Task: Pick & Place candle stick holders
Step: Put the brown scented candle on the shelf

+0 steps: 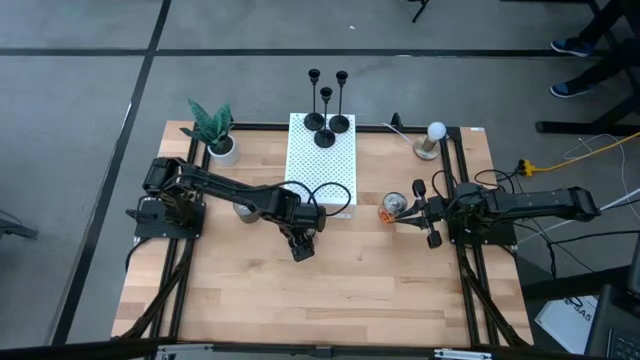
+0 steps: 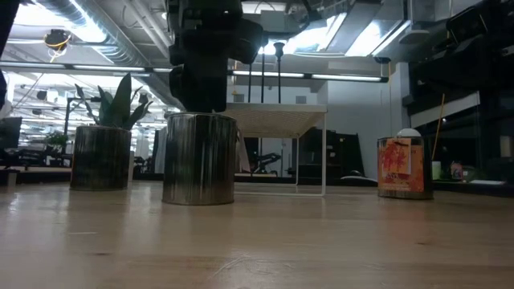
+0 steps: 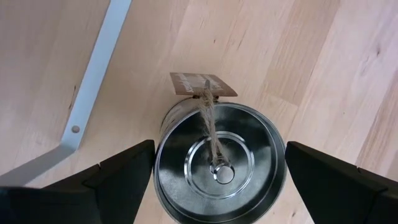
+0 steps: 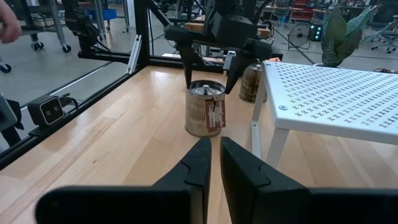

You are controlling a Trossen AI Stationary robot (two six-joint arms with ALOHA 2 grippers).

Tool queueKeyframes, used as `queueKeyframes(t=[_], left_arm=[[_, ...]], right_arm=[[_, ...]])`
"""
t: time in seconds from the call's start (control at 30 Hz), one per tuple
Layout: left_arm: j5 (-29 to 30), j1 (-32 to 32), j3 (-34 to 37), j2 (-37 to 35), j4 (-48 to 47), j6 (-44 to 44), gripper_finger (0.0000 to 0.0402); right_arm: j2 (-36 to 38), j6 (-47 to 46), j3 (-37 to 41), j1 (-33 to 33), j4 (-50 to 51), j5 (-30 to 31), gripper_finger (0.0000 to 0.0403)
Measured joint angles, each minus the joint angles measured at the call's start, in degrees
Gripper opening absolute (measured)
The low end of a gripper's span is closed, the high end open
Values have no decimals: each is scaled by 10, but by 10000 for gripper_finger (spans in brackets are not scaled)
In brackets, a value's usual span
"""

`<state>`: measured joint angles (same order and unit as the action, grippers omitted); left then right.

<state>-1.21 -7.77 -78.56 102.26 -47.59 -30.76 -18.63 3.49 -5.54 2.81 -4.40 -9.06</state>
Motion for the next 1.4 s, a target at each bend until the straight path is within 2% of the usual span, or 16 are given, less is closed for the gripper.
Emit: queueKeyframes(t=[0.17, 0.33, 0.43, 0.57, 0.77, 0.93, 1.13, 1.4], left_arm=[[0, 0, 0, 0, 9, 0, 359], [-1, 0, -1, -1, 15, 73, 359], [-6, -1, -1, -1, 16, 84, 359], [-13, -5, -1, -1, 16, 65, 359], [1, -8, 0, -1, 37, -11, 359], [-5, -10, 2, -2, 36, 29, 359], [0, -12, -1, -2, 41, 3, 361], [2, -22, -2, -2, 41, 2, 397]], right_arm=[[0, 0, 0, 0, 0, 0, 39], [0, 0, 0, 0, 0, 0, 39], [0, 0, 0, 0, 0, 0, 39], [0, 0, 0, 0, 0, 0, 39], [0, 0, 0, 0, 0, 0, 39], [0, 0, 0, 0, 0, 0, 39], [0, 0, 0, 0, 0, 0, 39], [0, 0, 0, 0, 0, 0, 39]])
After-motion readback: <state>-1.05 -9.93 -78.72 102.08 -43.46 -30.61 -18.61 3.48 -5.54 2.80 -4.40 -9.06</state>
